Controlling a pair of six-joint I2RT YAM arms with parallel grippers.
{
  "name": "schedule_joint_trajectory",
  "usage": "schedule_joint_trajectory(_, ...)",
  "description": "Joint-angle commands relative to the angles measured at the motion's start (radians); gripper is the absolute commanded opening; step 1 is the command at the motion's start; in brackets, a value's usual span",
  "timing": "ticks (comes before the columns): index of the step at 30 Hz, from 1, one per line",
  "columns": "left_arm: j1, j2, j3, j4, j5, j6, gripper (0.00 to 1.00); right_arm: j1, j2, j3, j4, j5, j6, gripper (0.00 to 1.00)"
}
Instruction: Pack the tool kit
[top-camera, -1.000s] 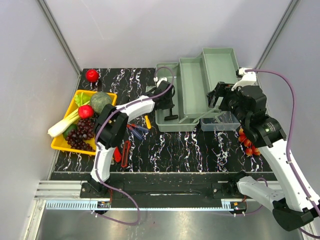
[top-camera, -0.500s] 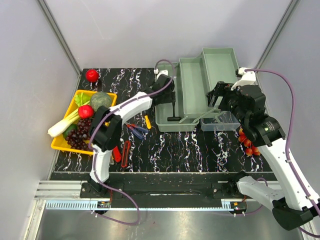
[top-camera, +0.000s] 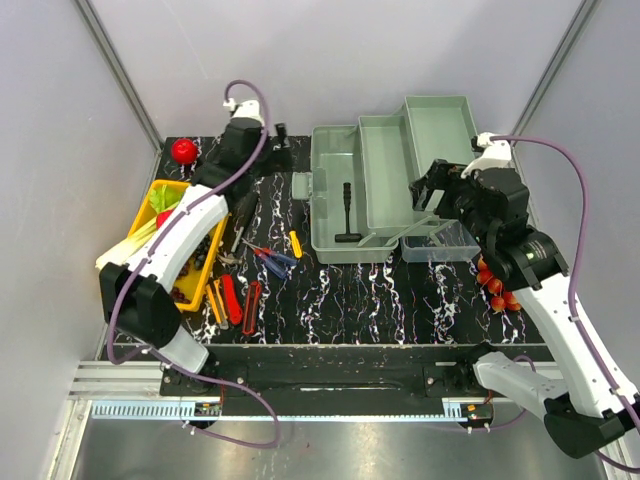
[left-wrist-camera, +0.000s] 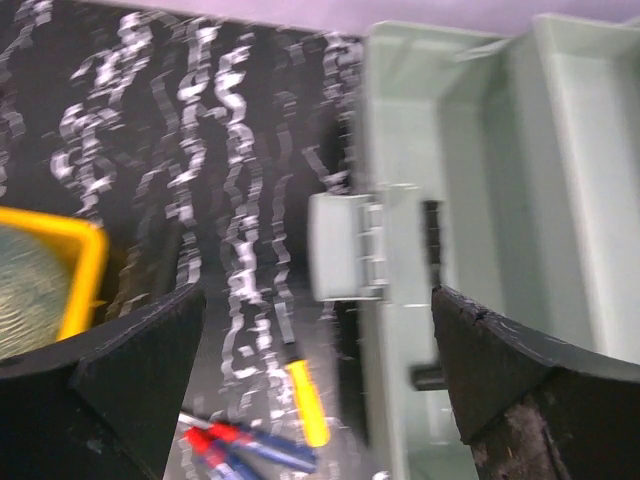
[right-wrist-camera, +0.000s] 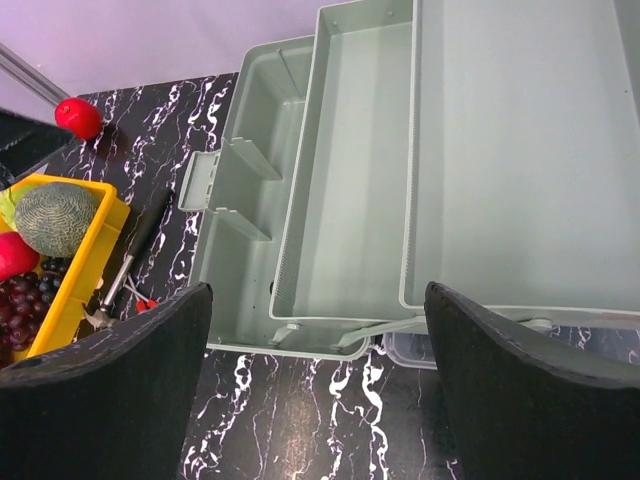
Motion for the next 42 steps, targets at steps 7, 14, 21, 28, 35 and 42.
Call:
schedule_joint_trajectory(7,0.069,0.059,-0.091,-0.195,-0.143,0.159,0.99,-0.002,0.049,0.031,0.053,-0.029,0.036,0.91)
schedule_joint_trajectory(14,0.116,0.209,-0.024,-0.269,-0.188,0.154,0.89,-0.004,0.083,0.043,0.05,-0.044,0.042,0.9)
schedule_joint_trajectory(21,0.172,0.332,0.1,-0.296,-0.051,0.213,0.81,-0.004,0.08,0.026,0.061,-0.049,0.048,0.89)
schedule_joint_trajectory(28,0.196,0.436,0.139,-0.315,-0.029,0.193,0.64,-0.002,0.074,0.011,0.061,-0.041,0.043,0.89)
schedule_joint_trajectory(35,0.211,0.502,0.14,-0.306,-0.067,0.197,0.58,-0.005,0.063,0.002,0.061,-0.043,0.045,0.89)
schedule_joint_trajectory(42,0.273,0.567,0.189,-0.335,0.069,0.271,0.57,-0.002,0.049,0.002,0.041,-0.043,0.048,0.89)
